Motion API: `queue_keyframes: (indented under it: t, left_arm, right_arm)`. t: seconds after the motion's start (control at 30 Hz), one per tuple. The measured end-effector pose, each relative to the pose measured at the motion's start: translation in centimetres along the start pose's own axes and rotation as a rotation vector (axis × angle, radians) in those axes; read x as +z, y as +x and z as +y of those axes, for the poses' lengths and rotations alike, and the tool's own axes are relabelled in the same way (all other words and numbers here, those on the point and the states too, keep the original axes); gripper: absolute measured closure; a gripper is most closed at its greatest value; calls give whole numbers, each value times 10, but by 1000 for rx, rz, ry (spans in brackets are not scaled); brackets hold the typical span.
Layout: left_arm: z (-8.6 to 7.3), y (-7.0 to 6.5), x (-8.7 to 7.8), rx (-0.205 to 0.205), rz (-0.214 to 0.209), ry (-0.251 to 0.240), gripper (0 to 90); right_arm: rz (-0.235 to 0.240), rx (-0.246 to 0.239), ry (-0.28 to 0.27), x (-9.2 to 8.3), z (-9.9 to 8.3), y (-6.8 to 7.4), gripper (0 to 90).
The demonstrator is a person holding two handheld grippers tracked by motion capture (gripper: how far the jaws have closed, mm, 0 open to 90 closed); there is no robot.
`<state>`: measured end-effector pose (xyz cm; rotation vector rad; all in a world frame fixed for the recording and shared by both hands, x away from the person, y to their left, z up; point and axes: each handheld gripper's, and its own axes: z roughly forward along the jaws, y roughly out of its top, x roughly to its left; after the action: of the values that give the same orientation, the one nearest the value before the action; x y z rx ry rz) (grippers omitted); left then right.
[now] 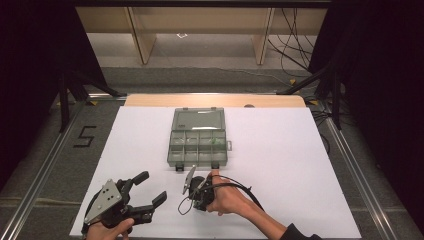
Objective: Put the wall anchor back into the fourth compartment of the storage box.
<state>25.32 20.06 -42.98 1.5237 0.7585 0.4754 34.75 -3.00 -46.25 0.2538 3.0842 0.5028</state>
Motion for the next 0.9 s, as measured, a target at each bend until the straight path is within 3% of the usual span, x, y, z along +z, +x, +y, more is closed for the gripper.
queue_keyframes:
  t: [0.07, 0.1, 0.27, 0.37, 0.6, 0.9]
  left_arm:
    - [0, 0, 0, 0, -1, 0, 158]
    - [0, 0, 0, 0, -1, 0, 158]
    - [0, 0, 0, 0, -2, 1, 158]
    - [0, 0, 0, -1, -2, -1, 158]
    - [0, 0, 1, -2, -13, -19, 158]
    - [1, 0, 0, 0, -3, -4, 158]
  right_arm:
    - [1, 8, -1, 0, 0, 0, 769]
    - [0, -11, -6, 0, 0, -2, 778]
    - [-4, 13, 2, 1, 1, -2, 838]
    - [-8, -10, 5, 1, 1, -3, 841]
    - [-26, -9, -14, -5, 1, -7, 842]
    - [-59, 24, -64, -23, -4, -19, 842]
